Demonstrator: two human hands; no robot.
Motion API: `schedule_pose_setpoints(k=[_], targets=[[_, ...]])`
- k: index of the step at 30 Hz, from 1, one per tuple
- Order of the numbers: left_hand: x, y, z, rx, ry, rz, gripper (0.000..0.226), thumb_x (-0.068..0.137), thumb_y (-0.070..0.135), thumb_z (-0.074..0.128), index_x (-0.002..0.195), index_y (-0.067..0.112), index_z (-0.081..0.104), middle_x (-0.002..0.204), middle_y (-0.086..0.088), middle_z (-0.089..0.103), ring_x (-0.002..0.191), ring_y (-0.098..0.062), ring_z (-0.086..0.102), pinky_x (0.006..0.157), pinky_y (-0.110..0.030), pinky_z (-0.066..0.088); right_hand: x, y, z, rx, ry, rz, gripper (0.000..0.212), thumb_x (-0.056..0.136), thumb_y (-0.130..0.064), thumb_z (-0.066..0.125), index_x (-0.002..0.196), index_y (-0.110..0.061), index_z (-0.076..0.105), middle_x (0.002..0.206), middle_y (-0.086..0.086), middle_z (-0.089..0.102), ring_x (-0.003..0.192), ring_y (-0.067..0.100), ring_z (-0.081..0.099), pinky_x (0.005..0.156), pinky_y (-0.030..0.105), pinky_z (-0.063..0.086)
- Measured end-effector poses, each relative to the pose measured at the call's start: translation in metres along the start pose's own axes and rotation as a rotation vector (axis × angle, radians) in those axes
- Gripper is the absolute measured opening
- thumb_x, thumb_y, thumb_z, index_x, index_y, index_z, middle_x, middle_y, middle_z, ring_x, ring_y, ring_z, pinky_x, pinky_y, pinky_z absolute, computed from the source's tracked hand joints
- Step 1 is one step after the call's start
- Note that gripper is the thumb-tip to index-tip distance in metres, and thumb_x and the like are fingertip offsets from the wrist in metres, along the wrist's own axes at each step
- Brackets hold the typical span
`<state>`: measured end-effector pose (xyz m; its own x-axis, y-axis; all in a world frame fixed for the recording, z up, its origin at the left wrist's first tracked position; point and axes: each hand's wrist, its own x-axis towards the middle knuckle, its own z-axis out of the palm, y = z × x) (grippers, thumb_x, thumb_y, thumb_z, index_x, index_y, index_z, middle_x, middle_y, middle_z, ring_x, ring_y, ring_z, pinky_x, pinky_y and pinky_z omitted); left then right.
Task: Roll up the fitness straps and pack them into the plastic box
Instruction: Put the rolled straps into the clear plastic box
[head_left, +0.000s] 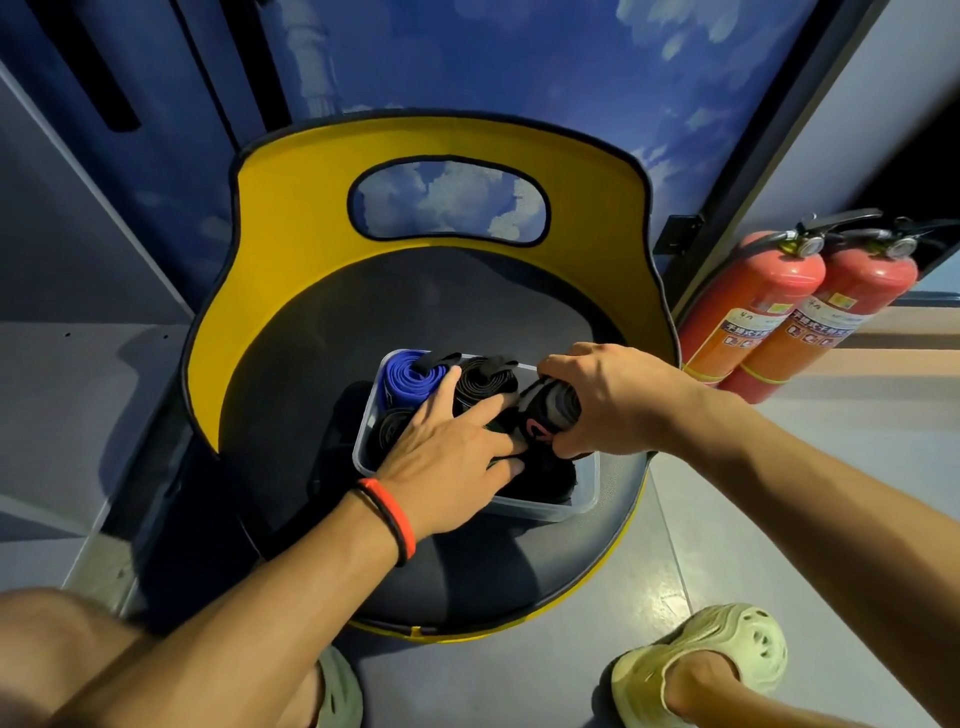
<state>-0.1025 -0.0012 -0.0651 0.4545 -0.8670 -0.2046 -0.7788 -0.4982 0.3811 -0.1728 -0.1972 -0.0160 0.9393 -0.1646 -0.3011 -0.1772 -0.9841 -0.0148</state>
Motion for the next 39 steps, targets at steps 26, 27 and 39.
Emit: schedule_pose_setpoints(k=[26,27,39], targets=[[-0.001,-0.003,0.019,0.185,0.079,0.058,0.035,0.104,0.050,0.038,0.130,0.039,0.059,0.157,0.006,0.028,0.152,-0.039,-0.017,0.124,-0.052,0.019,0.022,-0.026,-0.014,-0.223,-0.142,-0.128,0.043,0.097,-0.016,0.063,0.138,-0.026,0.054,0.129,0.010,0.038,0.099,0.022,0.045,0.082,0.037,0.053],[0.000,-0.002,0.018,0.189,0.073,0.051,0.035,0.105,0.050,0.038,0.131,0.039,0.059,0.157,0.005,0.028,0.152,-0.039,-0.017,0.124,-0.053,0.019,0.022,-0.026,-0.013,-0.238,-0.121,-0.141,0.041,0.097,-0.016,0.062,0.136,-0.025,0.055,0.130,0.009,0.037,0.098,0.021,0.043,0.078,0.035,0.050],[0.000,0.007,0.014,0.182,0.001,-0.027,0.043,0.104,0.055,0.037,0.139,0.040,0.056,0.159,0.008,0.023,0.152,-0.037,-0.021,0.124,-0.058,0.016,0.004,-0.005,0.007,-0.266,0.027,-0.372,0.043,0.101,-0.022,0.057,0.142,-0.027,0.046,0.139,0.000,0.035,0.115,0.025,0.051,0.087,0.037,0.054]])
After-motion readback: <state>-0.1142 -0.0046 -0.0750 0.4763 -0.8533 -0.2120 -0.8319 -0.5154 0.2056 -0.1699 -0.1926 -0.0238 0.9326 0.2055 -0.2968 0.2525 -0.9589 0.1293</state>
